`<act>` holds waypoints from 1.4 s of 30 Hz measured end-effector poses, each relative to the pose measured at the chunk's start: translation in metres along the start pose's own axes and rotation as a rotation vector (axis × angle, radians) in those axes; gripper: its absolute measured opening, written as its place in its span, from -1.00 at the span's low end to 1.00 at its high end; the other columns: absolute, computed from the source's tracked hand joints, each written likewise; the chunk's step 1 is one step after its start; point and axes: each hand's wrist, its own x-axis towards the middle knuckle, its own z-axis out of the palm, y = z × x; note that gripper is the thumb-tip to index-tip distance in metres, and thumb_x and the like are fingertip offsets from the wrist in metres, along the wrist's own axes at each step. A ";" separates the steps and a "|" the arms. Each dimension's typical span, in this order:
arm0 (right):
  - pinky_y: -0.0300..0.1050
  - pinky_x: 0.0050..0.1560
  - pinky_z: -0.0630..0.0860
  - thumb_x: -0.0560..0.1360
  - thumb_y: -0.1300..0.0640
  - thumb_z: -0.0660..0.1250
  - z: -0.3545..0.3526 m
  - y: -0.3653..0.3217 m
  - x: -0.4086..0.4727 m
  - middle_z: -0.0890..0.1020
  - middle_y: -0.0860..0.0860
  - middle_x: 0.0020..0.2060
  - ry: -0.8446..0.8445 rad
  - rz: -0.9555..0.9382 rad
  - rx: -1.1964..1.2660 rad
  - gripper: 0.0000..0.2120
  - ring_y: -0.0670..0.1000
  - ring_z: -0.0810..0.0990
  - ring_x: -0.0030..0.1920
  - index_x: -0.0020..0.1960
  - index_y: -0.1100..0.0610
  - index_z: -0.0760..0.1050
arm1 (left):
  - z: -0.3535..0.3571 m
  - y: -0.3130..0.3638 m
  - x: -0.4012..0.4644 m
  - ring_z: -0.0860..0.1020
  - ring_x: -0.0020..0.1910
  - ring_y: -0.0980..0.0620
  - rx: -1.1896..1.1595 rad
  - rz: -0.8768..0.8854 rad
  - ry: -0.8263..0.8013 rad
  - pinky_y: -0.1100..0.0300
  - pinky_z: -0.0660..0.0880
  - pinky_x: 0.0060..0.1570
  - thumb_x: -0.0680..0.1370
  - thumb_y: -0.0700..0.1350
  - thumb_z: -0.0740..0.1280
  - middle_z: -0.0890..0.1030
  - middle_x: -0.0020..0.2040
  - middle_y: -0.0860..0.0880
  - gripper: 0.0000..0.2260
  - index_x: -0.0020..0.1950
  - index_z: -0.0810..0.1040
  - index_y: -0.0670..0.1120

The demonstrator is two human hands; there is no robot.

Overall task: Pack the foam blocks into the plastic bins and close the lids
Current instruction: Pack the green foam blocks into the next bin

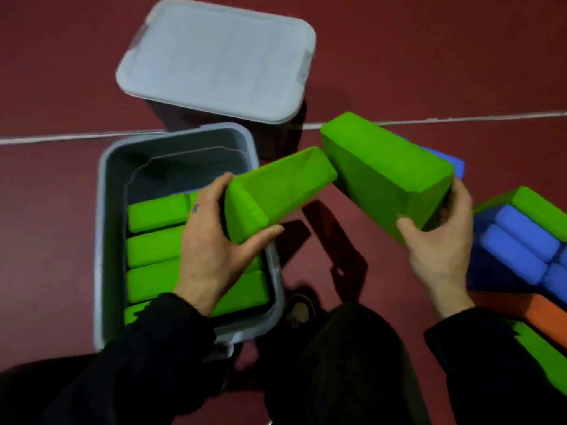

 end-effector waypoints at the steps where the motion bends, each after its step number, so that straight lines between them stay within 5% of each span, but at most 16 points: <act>1: 0.22 0.43 0.39 0.29 -0.02 0.45 0.010 -0.019 0.002 0.48 0.07 0.41 -0.038 -0.027 0.047 -0.15 0.10 0.46 0.42 0.54 0.04 0.27 | -0.025 -0.010 0.010 0.41 0.34 0.06 0.036 0.010 0.057 0.33 0.25 0.41 0.44 0.31 0.41 0.48 0.35 -0.18 -0.18 0.48 0.34 -0.22; 5: -0.05 0.37 0.46 0.31 0.08 0.46 0.068 -0.101 0.012 0.50 0.02 0.33 -0.176 -0.146 0.173 -0.16 -0.02 0.52 0.31 0.53 0.11 0.22 | -0.103 -0.067 0.053 0.42 0.34 -0.16 0.238 -0.012 0.189 0.04 0.33 0.38 0.54 0.30 0.31 0.47 0.34 -0.25 -0.24 0.50 0.32 -0.24; 10: 0.14 0.24 0.50 0.27 -0.02 0.42 0.154 -0.162 0.026 0.57 0.04 0.25 -0.359 -0.361 -0.020 -0.25 0.12 0.54 0.22 0.43 0.06 0.34 | -0.129 -0.146 0.095 0.45 0.27 -0.29 0.472 0.028 0.107 -0.15 0.38 0.28 0.54 0.37 0.25 0.49 0.32 -0.29 -0.21 0.50 0.34 -0.24; 14: 0.03 0.17 0.47 0.27 0.00 0.42 0.198 -0.185 0.032 0.57 0.07 0.22 -0.493 -0.482 -0.225 -0.26 0.17 0.50 0.20 0.42 0.06 0.36 | -0.122 -0.180 0.115 0.49 0.19 -0.31 0.566 0.124 0.008 -0.18 0.42 0.17 0.54 0.37 0.24 0.51 0.28 -0.28 -0.22 0.49 0.34 -0.23; 26: 0.06 0.26 0.43 0.31 -0.01 0.44 0.271 -0.197 0.039 0.54 0.06 0.37 -0.758 -0.785 -0.629 -0.23 0.22 0.44 0.29 0.50 0.03 0.34 | -0.074 -0.226 0.140 0.50 0.14 -0.30 0.788 0.317 -0.382 -0.17 0.40 0.11 0.51 0.43 0.17 0.52 0.27 -0.25 -0.19 0.46 0.37 -0.22; 32: 0.06 0.29 0.40 0.37 0.00 0.46 0.317 -0.170 0.027 0.47 -0.02 0.44 -0.880 -0.751 -0.658 -0.20 0.15 0.38 0.38 0.56 0.04 0.27 | -0.053 -0.250 0.140 0.51 0.14 -0.28 0.785 0.326 -0.459 -0.14 0.42 0.10 0.50 0.41 0.24 0.53 0.29 -0.23 -0.20 0.47 0.36 -0.21; 42: 0.07 0.42 0.33 0.38 0.04 0.53 0.378 -0.115 0.032 0.46 0.04 0.45 -0.998 -0.664 -0.677 -0.15 0.19 0.37 0.42 0.59 0.07 0.26 | 0.003 -0.312 0.141 0.49 0.18 -0.26 0.717 0.236 -0.581 -0.13 0.37 0.18 0.50 0.43 0.09 0.50 0.33 -0.21 -0.18 0.50 0.33 -0.19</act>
